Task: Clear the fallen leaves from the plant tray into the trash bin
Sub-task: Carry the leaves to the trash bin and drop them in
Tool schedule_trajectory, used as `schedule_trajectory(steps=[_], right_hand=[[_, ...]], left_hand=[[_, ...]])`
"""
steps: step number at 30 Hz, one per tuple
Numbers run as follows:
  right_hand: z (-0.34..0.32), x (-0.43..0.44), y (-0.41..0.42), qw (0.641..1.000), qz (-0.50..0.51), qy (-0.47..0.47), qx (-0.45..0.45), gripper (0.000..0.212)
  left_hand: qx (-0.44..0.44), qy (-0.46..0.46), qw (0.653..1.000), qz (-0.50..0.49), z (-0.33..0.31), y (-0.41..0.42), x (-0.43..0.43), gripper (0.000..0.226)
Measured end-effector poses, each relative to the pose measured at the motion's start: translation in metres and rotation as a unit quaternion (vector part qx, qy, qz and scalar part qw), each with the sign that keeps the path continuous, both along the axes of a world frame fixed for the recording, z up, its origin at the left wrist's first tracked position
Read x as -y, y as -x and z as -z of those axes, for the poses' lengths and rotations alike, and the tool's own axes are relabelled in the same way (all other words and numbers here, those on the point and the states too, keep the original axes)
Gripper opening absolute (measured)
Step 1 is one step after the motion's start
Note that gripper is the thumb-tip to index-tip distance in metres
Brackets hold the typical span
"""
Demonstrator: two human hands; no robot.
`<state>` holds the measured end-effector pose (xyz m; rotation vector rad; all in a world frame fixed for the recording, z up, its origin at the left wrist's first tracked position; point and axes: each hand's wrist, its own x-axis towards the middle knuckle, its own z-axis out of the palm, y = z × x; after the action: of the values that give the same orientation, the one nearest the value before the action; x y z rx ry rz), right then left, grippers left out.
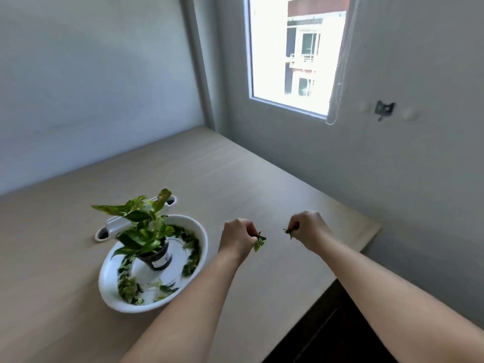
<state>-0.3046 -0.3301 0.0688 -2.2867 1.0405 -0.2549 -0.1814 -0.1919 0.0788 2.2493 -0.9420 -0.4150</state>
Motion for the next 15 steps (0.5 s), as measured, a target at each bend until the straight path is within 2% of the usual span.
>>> schedule_trajectory(steps=[3, 9, 15], right_hand=[[-0.006, 0.063, 0.087, 0.999, 0.045, 0.020, -0.015, 0.016], [-0.002, 0.155, 0.285, 0.979, 0.203, -0.011, -0.017, 0.019], [0.048, 0.180, 0.415, 0.932, 0.357, -0.058, -0.022, 0.013]], left_hand=[[-0.013, 0.009, 0.998, 0.060, -0.003, 0.070, 0.077, 0.012], [-0.020, 0.019, 0.980, 0.199, 0.004, 0.234, 0.217, 0.009], [-0.033, -0.058, 0.941, 0.332, 0.041, 0.352, 0.293, 0.009]])
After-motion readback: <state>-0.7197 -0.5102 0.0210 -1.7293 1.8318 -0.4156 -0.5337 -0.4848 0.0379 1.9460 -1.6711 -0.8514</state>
